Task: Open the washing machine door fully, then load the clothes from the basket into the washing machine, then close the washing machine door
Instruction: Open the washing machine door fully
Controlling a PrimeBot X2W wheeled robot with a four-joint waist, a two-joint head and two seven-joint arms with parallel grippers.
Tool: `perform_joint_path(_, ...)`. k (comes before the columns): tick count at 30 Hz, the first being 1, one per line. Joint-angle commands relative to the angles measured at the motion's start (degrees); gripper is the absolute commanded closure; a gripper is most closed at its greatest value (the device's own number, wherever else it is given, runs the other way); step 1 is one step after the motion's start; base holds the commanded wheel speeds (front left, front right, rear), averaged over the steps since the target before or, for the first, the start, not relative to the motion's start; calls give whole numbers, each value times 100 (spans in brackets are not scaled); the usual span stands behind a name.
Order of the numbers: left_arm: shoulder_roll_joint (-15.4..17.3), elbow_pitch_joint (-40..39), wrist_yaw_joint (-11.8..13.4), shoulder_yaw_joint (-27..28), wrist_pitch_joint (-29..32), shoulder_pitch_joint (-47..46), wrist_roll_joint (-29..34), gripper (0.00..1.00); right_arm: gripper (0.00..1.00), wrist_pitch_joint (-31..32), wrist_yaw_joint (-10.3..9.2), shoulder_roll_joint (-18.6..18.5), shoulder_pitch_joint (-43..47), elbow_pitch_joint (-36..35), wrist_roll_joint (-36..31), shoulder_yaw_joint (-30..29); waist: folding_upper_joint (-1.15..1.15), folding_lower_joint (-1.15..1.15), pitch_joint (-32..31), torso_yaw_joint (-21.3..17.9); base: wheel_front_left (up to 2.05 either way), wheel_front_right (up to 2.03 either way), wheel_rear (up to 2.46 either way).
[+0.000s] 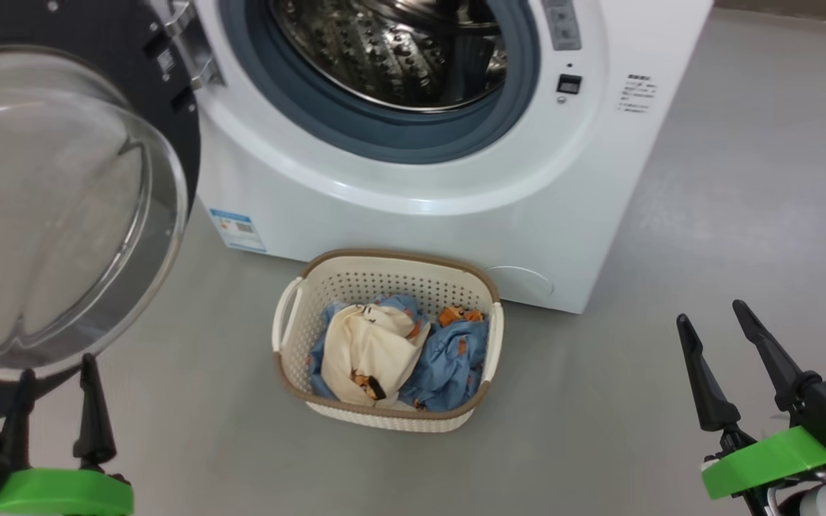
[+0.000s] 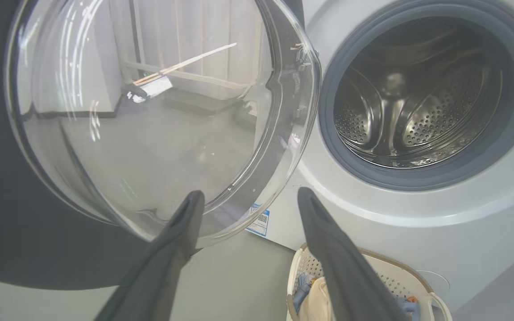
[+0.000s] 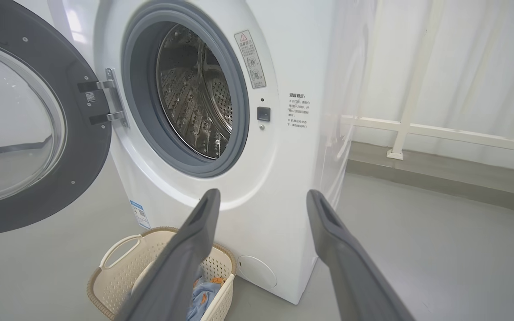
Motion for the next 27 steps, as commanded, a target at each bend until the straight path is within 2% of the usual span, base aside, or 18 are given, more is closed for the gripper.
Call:
perform_joint_path(1, 213, -192, 4, 148, -30, -17, -7, 0, 0, -70, 41, -57, 76, -140, 68, 56, 0, 0, -143, -235, 0, 0, 0)
perform_joint_path(14, 259, -706, 4, -246, -30, 503, 350, 0, 0, -70, 41, 14, 268, -201, 78, -61, 0, 0, -346, -1101, 0, 0, 0)
perform_joint_path(27, 293, -934, 4, -316, -30, 759, 441, 0, 0, -70, 41, 111, 401, -245, 100, -132, 0, 0, -388, -1702, 0, 0, 0)
